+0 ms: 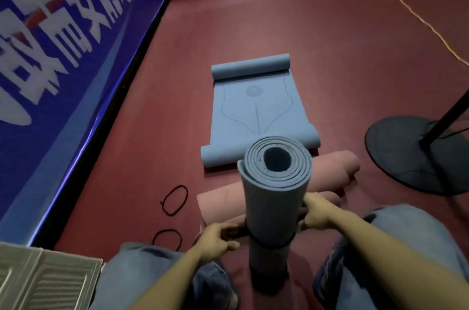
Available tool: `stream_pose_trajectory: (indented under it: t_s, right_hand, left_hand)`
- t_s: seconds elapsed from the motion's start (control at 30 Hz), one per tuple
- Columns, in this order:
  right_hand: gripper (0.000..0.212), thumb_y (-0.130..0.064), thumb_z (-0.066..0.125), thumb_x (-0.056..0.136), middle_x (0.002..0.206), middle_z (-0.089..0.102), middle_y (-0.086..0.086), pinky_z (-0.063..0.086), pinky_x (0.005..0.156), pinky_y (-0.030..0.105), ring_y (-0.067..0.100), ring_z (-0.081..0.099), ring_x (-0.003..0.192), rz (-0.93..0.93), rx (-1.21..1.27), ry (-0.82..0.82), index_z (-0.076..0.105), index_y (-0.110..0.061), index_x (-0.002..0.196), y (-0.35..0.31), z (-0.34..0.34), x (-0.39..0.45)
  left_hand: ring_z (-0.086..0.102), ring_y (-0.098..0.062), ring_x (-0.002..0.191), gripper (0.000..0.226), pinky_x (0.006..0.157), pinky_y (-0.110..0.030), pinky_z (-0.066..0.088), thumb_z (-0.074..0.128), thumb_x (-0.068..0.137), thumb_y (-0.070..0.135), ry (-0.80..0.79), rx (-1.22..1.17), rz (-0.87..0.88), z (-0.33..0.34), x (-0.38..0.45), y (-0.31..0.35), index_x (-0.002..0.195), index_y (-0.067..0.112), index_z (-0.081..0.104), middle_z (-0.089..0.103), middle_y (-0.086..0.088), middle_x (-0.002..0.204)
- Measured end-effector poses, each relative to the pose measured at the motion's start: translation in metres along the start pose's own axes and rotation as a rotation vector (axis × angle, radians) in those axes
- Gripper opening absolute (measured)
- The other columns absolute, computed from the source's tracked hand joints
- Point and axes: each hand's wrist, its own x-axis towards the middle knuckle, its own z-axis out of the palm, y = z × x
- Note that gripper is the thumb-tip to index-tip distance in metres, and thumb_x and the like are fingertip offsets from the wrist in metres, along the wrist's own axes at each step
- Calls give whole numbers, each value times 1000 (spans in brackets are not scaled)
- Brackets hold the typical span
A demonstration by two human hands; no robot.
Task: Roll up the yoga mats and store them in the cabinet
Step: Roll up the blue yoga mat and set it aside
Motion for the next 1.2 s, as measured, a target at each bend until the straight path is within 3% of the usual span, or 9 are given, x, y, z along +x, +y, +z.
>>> stream_pose_trajectory:
  t_s: [0.1,0.2,0.33,0.43,0.53,0.63,0.8,0.97,1.2]
  right_hand:
    - [24,-13,73,69,98,73,4,55,71,35,21,68,90,78,192,101,67,-22,91,9,3,9]
    - [56,7,60,77,93,70,11,58,56,32,14,71,68,149,467,68,57,-20,126,9,13,5]
    - [83,31,59,71,98,63,5,50,47,20,4,64,66,163,586,-36,40,-17,137,1,27,6]
    - [92,24,72,56,113,68,12,63,71,44,26,69,99,147,643,-60,44,-14,136,-9,39,12]
    - [88,0,77,41,105,73,15,60,79,58,34,71,99,147,623,-54,48,-14,123,-20,54,20]
    - [75,-14,80,45,100,73,7,63,76,46,25,70,92,98,483,-43,49,-18,113,-42,57,21]
    - [62,-40,64,58,111,71,-6,60,79,33,17,70,100,-144,191,-30,57,-26,118,-58,36,10]
    - [75,-18,73,66,113,66,-30,54,84,15,-8,64,108,-360,380,-64,48,-48,130,-68,18,-30]
    - [96,-26,83,80,141,51,-28,53,96,31,-3,61,116,-446,520,28,27,-65,147,-76,25,-16]
  left_hand:
    - [72,-19,101,36,97,-40,58,91,70,0,219,-148,-46,3,1,-2,100,14,76,78,2,94]
    - [51,-2,131,119,105,-17,45,104,51,31,97,-76,99,9,-2,23,152,28,40,55,15,141]
    - [29,-2,147,165,119,-31,36,102,43,51,-108,-66,162,30,5,30,161,40,-13,28,22,158]
    - [42,-17,137,162,107,-38,51,101,34,60,64,-203,119,46,13,41,160,40,2,28,8,146]
    - [55,-19,123,138,98,-39,56,94,20,73,337,-257,28,46,13,54,137,26,37,44,3,128]
    - [51,-18,115,134,98,-37,52,88,17,75,506,-208,-68,47,2,69,128,19,39,41,4,120]
    - [44,-18,137,160,111,-28,42,94,27,63,559,-260,34,47,-4,88,153,11,10,32,-2,152]
    - [64,-11,113,123,90,-28,56,89,28,77,708,-106,88,2,-33,112,135,34,47,63,14,124]
    - [65,-16,114,108,95,-32,53,86,46,72,857,182,216,-110,-96,128,141,37,49,64,14,129]
